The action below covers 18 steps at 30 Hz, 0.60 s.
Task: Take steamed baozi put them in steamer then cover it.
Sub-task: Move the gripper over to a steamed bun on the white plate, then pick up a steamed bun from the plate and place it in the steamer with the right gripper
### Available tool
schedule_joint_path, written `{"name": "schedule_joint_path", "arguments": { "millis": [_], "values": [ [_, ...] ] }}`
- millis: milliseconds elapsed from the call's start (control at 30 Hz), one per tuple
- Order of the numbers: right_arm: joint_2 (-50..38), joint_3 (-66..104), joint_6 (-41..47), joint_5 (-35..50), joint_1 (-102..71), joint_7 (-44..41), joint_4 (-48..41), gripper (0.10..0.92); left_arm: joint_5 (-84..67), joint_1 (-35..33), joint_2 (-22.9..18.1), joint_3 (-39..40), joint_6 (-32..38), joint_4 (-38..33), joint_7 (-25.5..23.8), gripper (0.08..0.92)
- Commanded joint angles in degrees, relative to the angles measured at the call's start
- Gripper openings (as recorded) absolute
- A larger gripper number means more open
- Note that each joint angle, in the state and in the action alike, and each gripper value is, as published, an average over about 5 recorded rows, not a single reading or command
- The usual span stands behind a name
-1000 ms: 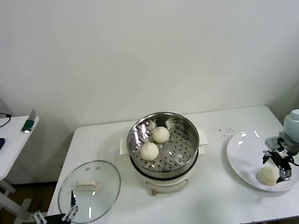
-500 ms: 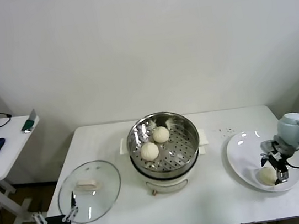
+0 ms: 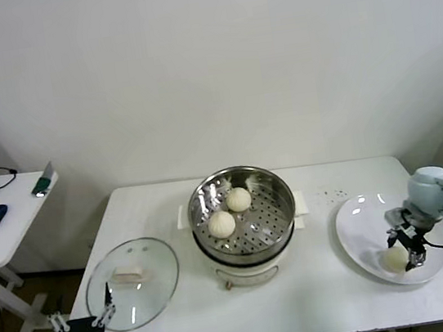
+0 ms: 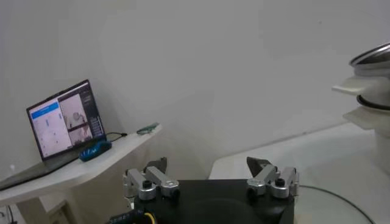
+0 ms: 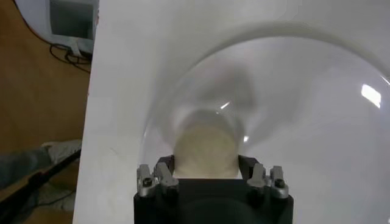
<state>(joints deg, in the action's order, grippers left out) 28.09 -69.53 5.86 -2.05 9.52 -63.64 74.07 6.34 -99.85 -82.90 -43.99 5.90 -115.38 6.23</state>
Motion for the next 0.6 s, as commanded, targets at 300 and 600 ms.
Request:
{"name": "schedule_joint_path", "arguments": {
  "millis": [300,600],
  "values": [
    [8.1,-7.4,-28.6,-9.7,30.1,-8.1,5.2,0.680,0.7,0.4,0.0,0.7,-0.5,-0.4,-0.1,0.823],
    [19.3,-7.4,-34.9,-5.6,39.1,-8.1,7.5,0.691,1.5,0.8,0.1,1.2,-1.2,-0.6,-0.1,0.823]
  ]
}}
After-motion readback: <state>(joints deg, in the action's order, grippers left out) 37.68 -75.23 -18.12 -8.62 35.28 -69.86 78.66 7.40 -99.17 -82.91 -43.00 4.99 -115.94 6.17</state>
